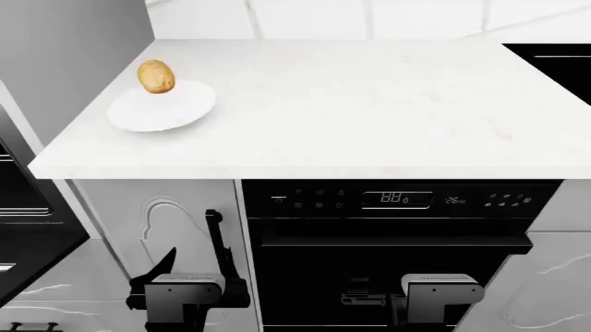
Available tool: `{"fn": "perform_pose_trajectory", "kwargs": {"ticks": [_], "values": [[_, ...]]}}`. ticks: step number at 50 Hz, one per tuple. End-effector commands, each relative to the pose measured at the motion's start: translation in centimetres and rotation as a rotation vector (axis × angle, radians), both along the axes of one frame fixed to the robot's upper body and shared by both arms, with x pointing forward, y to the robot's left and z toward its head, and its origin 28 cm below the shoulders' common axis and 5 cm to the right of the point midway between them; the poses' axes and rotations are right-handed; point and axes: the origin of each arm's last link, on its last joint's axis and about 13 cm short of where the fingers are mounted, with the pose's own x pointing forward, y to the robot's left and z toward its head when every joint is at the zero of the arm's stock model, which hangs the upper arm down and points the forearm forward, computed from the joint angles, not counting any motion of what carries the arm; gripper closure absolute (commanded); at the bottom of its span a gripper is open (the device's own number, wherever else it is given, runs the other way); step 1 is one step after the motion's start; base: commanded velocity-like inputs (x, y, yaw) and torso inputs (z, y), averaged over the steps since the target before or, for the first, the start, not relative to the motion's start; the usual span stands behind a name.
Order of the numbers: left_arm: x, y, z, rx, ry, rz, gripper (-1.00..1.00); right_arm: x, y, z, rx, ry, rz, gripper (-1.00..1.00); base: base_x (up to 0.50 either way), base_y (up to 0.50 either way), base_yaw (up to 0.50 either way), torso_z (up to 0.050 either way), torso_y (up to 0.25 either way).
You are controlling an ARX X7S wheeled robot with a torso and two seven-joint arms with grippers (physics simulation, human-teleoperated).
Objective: Place the potato on the top rack of the oven.
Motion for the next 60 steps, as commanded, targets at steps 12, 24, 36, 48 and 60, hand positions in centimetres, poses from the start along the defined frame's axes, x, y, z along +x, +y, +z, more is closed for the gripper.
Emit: {"fn": "perform_pose_trajectory", "kwargs": {"ticks": [12,24,36,48,60], "values": [[0.13,-0.01,-0.11,0.007,0.002,-0.004,-1.00,0.01,-0.09,-0.22,0.015,0.014,-0.016,-1.00,0.00,0.00,0.00,0.000,0.000],[0.17,-0.07,-0.13,0.008,0.004,-0.004,-1.00,-0.06,0.01,-0.18,0.004,0.017,-0.002,-1.00,0.00,0.16,0.00,0.000,0.000],[0.11,-0.11,-0.10,0.009,0.005,-0.005,-1.00,-0.04,-0.03,-0.22,0.007,0.011,0.000,-1.00,0.00,0.36,0.00,0.000,0.000],[0.14,-0.08,-0.08,0.008,0.006,-0.002,-1.00,0.02,-0.02,-0.22,0.006,0.013,0.001,-1.00,0.00,0.36,0.00,0.000,0.000],[0.14,-0.10,-0.04,0.004,0.003,-0.010,-1.00,0.06,-0.04,-0.23,0.007,0.016,0.002,-1.00,0.00,0.36,0.00,0.000,0.000]]}}
